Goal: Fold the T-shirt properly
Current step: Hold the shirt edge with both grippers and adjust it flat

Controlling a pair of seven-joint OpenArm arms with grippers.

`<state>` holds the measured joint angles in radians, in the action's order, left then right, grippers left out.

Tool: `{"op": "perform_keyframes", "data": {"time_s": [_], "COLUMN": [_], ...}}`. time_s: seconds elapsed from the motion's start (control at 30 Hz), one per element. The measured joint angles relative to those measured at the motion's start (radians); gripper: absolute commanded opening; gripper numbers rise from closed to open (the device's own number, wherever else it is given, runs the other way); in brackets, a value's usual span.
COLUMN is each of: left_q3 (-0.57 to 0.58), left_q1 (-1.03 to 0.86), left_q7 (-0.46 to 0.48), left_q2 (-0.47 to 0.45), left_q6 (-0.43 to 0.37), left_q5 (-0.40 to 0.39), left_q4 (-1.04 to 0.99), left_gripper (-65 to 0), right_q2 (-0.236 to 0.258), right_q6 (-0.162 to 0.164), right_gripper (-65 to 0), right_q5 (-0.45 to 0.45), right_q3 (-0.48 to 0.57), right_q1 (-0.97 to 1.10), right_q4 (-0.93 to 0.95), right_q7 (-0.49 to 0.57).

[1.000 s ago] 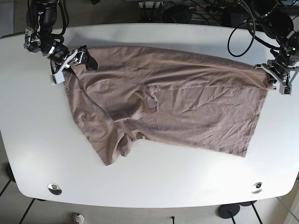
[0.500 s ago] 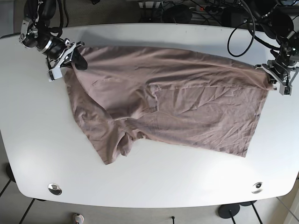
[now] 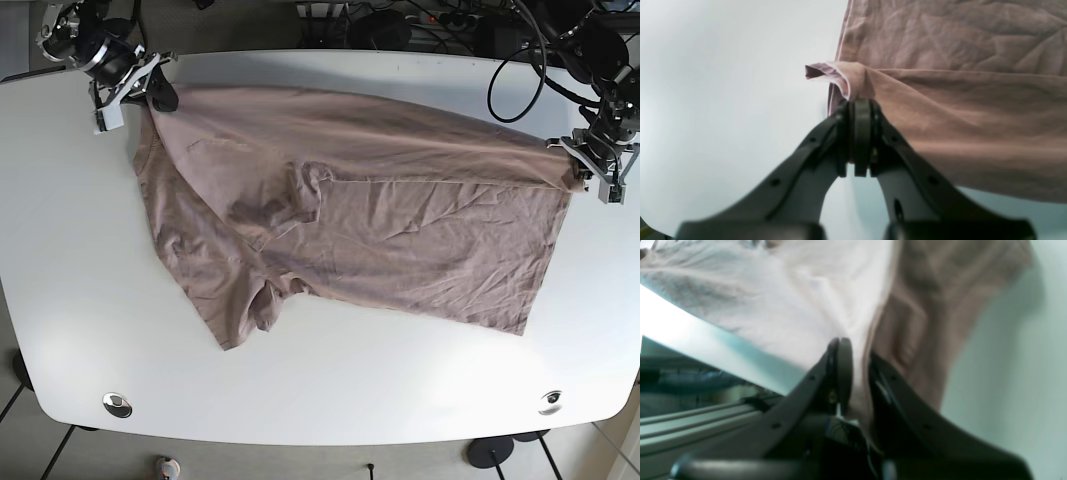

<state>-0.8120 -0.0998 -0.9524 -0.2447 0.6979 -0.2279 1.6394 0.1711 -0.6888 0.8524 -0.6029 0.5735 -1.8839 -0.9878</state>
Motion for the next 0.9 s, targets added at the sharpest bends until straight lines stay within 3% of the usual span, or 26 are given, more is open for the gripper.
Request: {"op": "perform_keyframes", "data": {"time_s": [0.5,0.7,0.9], "left_q3": [-0.062,-0.027,0.006], "left_q1": [0.012,0.031,0.019], "left_q7": [-0.006,0.000,0.000], "left_q2": [0.005,0.023,-0.020], "left_q6": [0.003,0.004,0.006], "left_q5": [-0.003,-0.013,0.000], "left_q4": [0.011,0.169,0.031], "left_gripper": [-65.0,-65.0,-62.9], "right_q2": [-0.007,-0.008,-0.007], "right_q6": [-0.002,-0.004,-0.004], "right_gripper": [-63.1,-63.1,-63.1], "right_q5": [-0.004,-0.116,-0.116], "right_q3": [-0.017,-0.011,-0.011], "right_q1": [0.116,0.075,0.065], "right_q4": [0.011,0.068,0.071], "right_q7": [0.001,0.009,0.008]}}
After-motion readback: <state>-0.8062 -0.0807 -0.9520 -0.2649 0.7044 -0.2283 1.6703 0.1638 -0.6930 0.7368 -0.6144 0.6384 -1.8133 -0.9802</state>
